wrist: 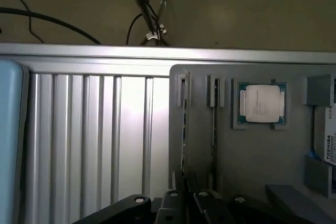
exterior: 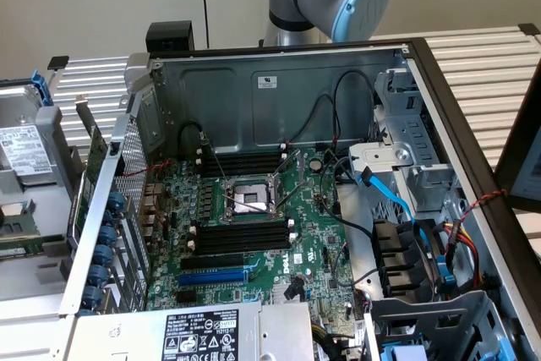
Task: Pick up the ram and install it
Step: 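Pick up the ram and move it above insertion slot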
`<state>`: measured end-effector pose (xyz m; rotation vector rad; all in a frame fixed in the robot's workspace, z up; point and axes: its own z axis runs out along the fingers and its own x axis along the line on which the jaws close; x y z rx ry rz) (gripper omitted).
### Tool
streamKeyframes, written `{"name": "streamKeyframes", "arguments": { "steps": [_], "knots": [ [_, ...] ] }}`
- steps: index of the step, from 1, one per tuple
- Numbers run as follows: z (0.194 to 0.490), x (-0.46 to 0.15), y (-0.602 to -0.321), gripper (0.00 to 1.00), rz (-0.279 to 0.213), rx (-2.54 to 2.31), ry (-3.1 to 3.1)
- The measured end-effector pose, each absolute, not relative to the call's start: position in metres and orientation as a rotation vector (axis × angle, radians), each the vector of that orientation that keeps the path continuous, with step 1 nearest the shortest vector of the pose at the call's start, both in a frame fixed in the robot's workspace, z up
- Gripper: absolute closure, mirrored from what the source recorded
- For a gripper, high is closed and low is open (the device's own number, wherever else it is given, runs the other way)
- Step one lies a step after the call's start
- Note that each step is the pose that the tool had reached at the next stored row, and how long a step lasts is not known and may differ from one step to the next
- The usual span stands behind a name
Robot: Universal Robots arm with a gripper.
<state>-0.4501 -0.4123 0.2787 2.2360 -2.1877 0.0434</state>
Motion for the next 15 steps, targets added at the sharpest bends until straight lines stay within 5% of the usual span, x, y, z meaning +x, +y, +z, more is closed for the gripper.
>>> {"name": "streamKeyframes", "arguments": {
  "steps": [15],
  "knots": [
    [0.347,-0.414,-0.44,0.87,0.038,2.24,-2.189]
  ]
}}
